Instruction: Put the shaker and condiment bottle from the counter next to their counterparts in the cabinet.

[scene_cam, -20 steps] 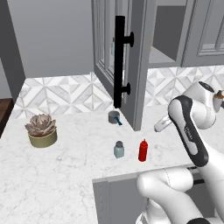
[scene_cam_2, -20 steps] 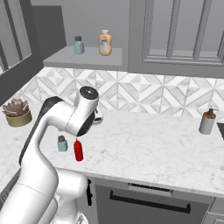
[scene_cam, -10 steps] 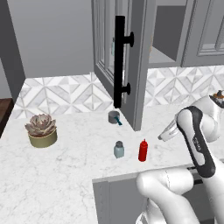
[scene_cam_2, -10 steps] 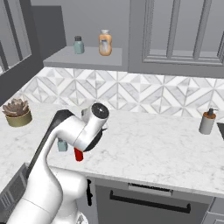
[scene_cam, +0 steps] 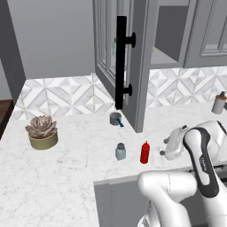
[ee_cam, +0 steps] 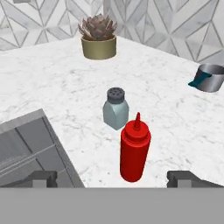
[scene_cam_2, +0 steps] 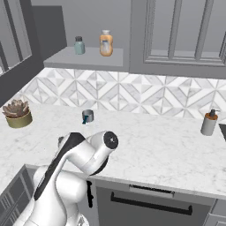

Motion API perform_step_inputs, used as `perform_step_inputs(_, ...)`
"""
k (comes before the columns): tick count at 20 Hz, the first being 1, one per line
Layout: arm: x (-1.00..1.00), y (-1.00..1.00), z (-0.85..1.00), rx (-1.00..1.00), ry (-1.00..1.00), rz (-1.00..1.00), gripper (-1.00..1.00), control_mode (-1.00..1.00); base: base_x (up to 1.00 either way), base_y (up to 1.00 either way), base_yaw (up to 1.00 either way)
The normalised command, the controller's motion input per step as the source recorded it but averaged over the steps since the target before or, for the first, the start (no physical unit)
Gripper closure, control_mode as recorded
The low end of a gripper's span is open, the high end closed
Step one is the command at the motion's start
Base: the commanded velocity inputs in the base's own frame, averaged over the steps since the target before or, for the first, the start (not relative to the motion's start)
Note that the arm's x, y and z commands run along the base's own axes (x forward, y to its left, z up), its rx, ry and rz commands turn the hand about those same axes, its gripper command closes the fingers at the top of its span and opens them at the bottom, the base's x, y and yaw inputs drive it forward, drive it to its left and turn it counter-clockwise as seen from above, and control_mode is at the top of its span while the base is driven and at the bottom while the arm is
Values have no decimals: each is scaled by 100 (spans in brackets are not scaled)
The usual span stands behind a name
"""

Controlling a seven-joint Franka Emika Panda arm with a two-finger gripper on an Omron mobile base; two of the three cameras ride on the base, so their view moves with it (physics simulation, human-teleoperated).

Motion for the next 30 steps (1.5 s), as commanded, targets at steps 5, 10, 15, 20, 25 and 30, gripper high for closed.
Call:
perform_step_inputs(5,0,0,-9,6,-8,11,-100,-100,0,0,0)
perform_step_inputs(10,5,0,-4,0,0,13,-100,-100,0,0,0)
perform_step_inputs(15,24,1,-1,0,3,7,-100,-100,0,0,0)
perform_step_inputs(20,33,17,-15,0,9,10,-100,-100,0,0,0)
perform_step_inputs(25,28,8,-13,4,13,13,-100,-100,0,0,0)
perform_step_inputs(30,34,0,-13,2,0,13,-100,-100,0,0,0)
